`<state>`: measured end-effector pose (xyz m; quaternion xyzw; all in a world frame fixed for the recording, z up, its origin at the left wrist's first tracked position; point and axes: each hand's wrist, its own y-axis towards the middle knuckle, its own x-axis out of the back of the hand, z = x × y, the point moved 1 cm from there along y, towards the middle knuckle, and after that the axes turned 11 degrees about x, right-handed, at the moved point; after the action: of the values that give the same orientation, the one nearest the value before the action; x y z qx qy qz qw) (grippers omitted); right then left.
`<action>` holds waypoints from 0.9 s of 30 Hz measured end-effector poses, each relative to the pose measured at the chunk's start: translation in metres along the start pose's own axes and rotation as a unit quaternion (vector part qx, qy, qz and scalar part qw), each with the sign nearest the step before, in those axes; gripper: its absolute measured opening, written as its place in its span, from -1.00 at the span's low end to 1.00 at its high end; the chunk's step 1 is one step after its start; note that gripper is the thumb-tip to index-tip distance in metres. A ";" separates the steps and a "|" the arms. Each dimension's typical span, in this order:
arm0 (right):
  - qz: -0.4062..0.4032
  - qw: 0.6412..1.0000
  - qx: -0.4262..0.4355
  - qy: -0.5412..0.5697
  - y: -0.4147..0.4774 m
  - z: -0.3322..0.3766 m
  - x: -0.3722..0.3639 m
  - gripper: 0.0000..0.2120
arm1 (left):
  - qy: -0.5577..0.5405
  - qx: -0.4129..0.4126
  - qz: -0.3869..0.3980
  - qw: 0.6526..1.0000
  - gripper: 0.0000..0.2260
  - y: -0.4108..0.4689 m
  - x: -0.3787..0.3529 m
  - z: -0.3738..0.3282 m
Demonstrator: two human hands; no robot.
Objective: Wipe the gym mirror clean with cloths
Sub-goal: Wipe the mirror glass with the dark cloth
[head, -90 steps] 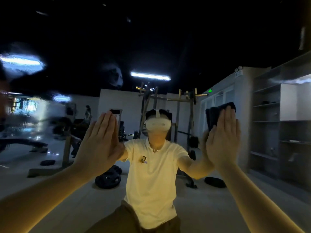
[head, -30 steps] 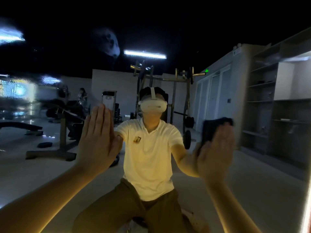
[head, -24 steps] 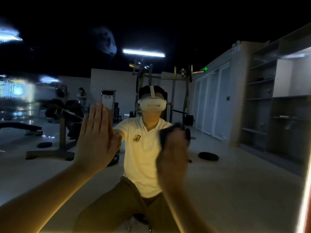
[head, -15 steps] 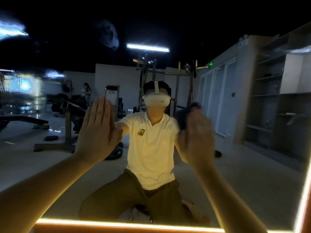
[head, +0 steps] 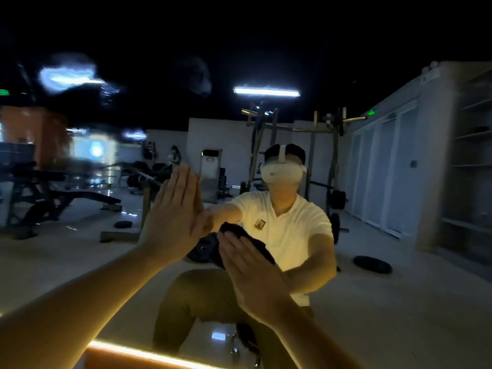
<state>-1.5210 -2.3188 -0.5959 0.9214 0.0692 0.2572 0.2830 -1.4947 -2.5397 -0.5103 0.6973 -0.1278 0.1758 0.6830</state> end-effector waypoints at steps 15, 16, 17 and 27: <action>-0.102 0.980 -0.165 -0.044 0.121 -0.028 0.016 -0.39 | -0.092 0.038 -0.037 0.994 -0.33 -0.017 0.021 0.094; -0.075 0.992 -0.094 -0.037 0.121 -0.004 0.003 -0.40 | -0.094 0.062 -0.032 0.993 -0.31 -0.021 0.018 0.108; -0.034 0.999 -0.013 -0.034 0.121 0.017 -0.006 -0.42 | -0.090 0.076 -0.025 0.993 -0.31 -0.024 0.016 0.120; -0.073 0.964 -0.242 -0.085 0.161 -0.103 0.060 -0.37 | -0.071 0.079 -0.005 0.994 -0.27 -0.022 0.004 0.177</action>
<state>-1.5253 -2.3863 -0.4073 0.8365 0.0481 0.1653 0.5202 -1.4698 -2.7148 -0.5295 0.7606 -0.1580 0.1323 0.6157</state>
